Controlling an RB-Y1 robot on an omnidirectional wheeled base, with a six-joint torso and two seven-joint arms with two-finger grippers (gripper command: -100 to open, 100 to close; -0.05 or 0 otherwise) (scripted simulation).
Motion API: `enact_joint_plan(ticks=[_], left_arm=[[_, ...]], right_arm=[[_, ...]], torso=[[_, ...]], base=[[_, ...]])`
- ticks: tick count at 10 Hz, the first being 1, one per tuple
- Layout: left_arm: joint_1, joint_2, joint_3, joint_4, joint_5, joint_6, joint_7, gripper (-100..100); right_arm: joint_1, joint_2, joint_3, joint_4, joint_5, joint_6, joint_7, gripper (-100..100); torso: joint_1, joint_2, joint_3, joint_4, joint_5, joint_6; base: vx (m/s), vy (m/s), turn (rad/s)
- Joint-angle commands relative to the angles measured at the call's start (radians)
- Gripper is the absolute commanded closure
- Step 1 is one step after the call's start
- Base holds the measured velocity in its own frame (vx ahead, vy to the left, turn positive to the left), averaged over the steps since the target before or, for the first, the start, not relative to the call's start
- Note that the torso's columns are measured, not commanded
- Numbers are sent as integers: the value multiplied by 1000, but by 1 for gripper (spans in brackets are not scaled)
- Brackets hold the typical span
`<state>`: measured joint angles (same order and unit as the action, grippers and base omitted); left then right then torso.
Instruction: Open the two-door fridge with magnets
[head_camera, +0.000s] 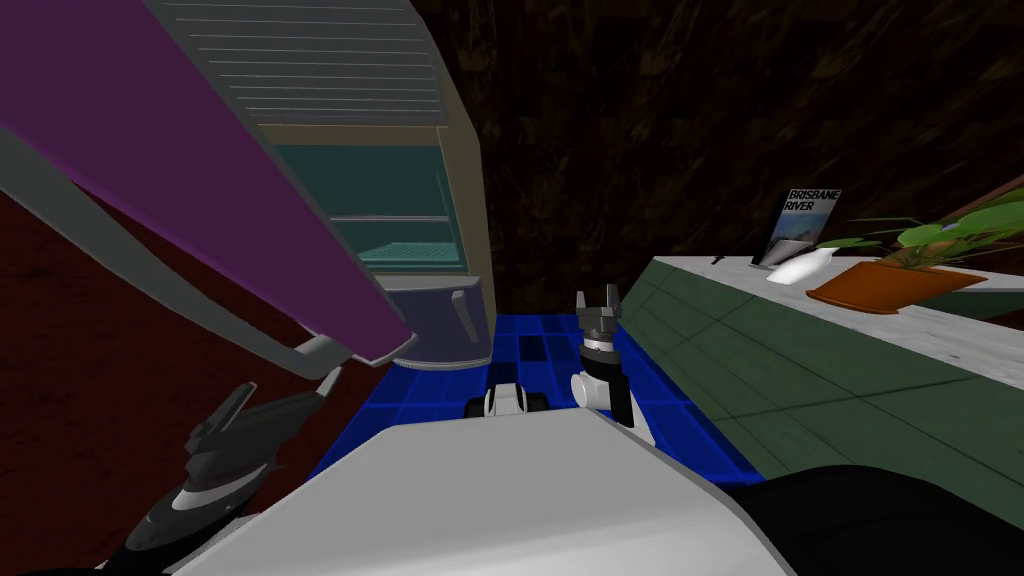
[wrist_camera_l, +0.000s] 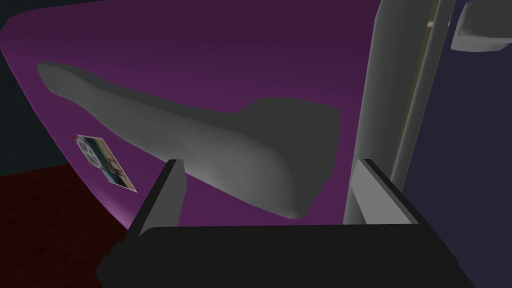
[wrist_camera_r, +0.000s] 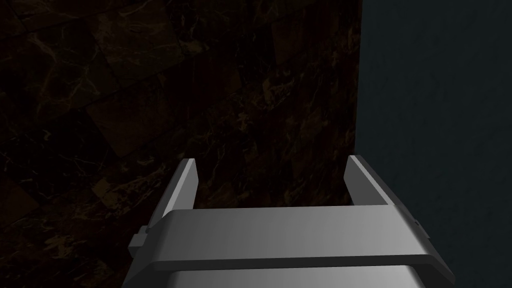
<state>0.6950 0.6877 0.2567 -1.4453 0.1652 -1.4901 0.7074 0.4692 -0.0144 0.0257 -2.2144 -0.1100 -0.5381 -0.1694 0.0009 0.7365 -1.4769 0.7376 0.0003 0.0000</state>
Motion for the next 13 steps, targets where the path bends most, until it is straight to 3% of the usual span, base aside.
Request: enact_joint_plan(ticks=[1, 2, 3, 4, 12, 13], left_arm=[[-24, -25, -23, 29, -18, -10, -18, 100], [-11, -14, -11, 11, -9, -3, -7, 100], [15, 2, -24, 3, -18, -54, 4, 100], [15, 2, -24, 3, -18, -54, 4, 100], [125, 73, -62, -33, -43, -251, 60, 100], [122, 65, -65, -23, -46, -229, 57, 100]], right_arm=[[0, 0, 0, 0, 0, 0, 0, 0], [0, 0, 0, 0, 0, 0, 0, 0], [0, 0, 0, 0, 0, 0, 0, 0], [0, 0, 0, 0, 0, 0, 0, 0], [0, -1, 0, 0, 0, 0, 0, 0], [0, -1, 0, 0, 0, 0, 0, 0]], torso=[[2, 3, 1, 1, 0, 0], [6, 7, 5, 2, 2, 1], [4, 5, 3, 2, 1, -1], [6, 6, 2, 3, -2, -2], [-5, -3, -6, 2, -9, 3], [-8, 1, -4, 3, -10, 2]], base=[[-63, 59, -99], [-45, 35, -43], [-74, 141, 10], [-102, 213, 8], [-97, 226, 9], [-62, 121, 6]])
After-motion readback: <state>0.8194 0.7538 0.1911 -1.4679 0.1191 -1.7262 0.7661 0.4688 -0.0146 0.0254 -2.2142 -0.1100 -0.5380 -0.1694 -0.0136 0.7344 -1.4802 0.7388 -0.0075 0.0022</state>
